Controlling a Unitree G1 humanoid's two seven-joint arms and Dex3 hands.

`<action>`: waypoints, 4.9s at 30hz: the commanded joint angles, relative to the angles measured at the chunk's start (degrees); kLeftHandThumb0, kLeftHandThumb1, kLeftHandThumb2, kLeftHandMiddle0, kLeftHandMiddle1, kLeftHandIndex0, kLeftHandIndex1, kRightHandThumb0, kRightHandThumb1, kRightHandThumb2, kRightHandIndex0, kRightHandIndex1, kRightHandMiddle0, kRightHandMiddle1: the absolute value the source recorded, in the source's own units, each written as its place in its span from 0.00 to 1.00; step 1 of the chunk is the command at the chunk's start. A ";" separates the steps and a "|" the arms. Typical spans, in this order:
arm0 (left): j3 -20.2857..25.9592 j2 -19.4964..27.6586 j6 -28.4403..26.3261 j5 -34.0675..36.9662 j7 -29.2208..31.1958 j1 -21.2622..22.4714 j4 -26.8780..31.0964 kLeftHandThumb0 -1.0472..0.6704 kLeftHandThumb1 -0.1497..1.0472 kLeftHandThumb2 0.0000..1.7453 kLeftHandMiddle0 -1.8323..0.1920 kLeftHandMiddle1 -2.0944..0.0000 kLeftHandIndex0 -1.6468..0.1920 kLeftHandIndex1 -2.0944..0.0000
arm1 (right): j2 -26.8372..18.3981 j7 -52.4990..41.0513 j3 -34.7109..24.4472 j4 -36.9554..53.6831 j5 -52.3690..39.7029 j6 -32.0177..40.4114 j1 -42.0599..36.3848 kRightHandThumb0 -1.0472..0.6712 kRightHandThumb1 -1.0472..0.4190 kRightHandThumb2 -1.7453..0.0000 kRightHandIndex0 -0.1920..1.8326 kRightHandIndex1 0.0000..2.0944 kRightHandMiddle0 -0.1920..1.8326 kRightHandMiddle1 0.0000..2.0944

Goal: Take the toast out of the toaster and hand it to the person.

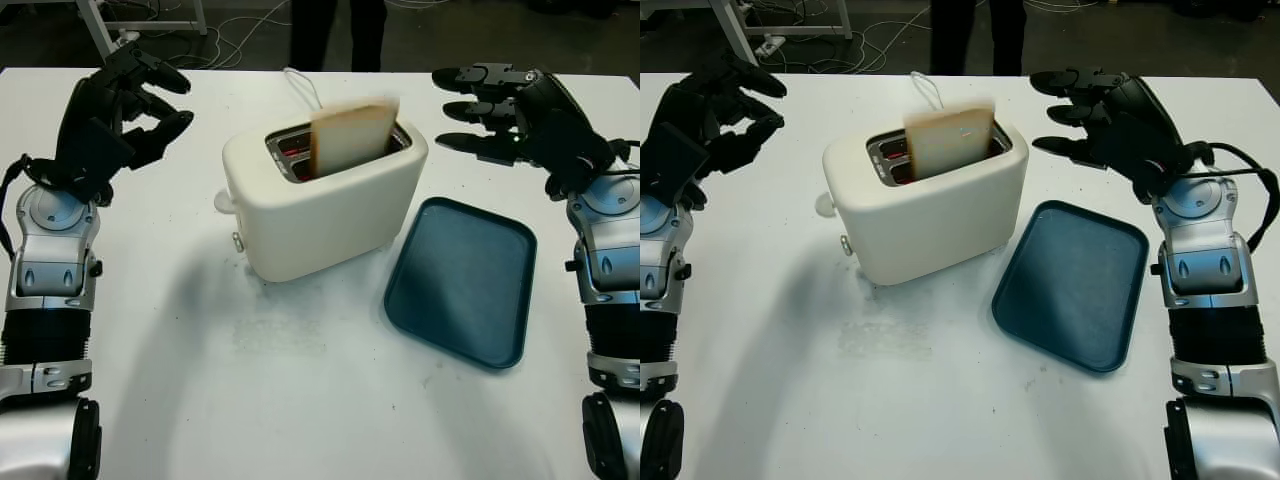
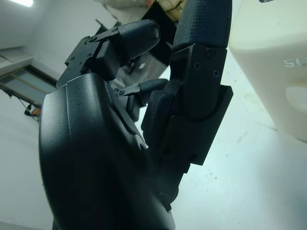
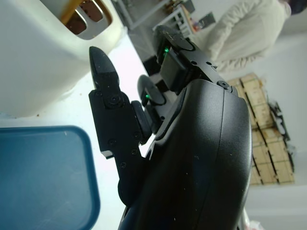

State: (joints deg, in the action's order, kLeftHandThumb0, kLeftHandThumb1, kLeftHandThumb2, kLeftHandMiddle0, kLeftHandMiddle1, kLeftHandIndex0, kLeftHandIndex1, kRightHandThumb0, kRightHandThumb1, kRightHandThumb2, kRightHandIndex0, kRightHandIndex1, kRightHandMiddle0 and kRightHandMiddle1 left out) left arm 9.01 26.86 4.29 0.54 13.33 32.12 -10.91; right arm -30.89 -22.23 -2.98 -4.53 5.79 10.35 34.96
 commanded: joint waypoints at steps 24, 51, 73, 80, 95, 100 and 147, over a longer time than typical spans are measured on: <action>0.24 -0.22 -0.64 0.32 -0.03 -0.47 0.78 0.00 0.89 0.12 0.76 0.29 0.72 0.35 | 1.62 -1.97 0.83 -10.73 -2.42 -12.34 17.19 0.40 0.28 1.00 0.49 0.04 0.47 0.04; 0.27 -0.33 0.20 -0.05 -0.50 -0.71 0.44 0.00 0.89 0.12 0.76 0.29 0.73 0.34 | 3.08 -12.30 20.03 -14.64 13.27 -20.83 24.89 0.34 0.31 1.00 0.46 0.28 0.55 0.04; 0.19 -0.31 0.85 -0.05 -0.32 -0.69 -0.45 0.00 0.89 0.12 0.75 0.30 0.72 0.35 | 1.33 -8.46 22.54 -17.96 21.69 -27.60 22.36 0.40 0.27 0.99 0.49 0.29 0.58 0.04; 0.21 -0.35 0.42 0.00 -0.35 -0.61 -0.17 0.00 0.89 0.12 0.75 0.30 0.72 0.35 | 1.07 -10.91 23.15 -17.31 22.56 -25.88 22.54 0.39 0.24 0.99 0.56 0.31 0.62 0.05; -0.03 -0.01 0.80 -0.62 -0.42 -0.31 -0.71 0.00 0.89 0.13 0.75 0.29 0.72 0.34 | -0.44 0.74 23.73 -19.30 28.66 -34.74 22.66 0.34 0.09 0.94 0.66 0.83 0.53 0.83; -0.10 -0.11 0.16 -0.55 -0.28 -0.27 -0.57 0.00 0.89 0.13 0.75 0.29 0.72 0.34 | 0.44 2.01 22.14 -23.47 26.71 -35.30 24.97 0.37 0.09 0.90 0.66 0.83 0.53 0.83; 0.70 0.09 2.24 0.26 0.46 -0.88 -2.44 0.00 0.89 0.11 0.74 0.30 0.73 0.34 | 5.42 28.02 -1.90 -70.73 5.08 -13.95 34.25 0.55 0.09 0.80 0.39 0.83 0.23 0.72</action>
State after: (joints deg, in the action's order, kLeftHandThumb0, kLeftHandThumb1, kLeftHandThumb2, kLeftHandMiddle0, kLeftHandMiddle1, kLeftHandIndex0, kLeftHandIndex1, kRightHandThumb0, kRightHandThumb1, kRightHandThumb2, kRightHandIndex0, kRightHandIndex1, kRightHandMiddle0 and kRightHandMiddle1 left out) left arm 9.42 26.67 5.44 0.64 13.58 31.85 -12.99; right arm -26.16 5.12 -4.18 -74.77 11.97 -4.59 70.45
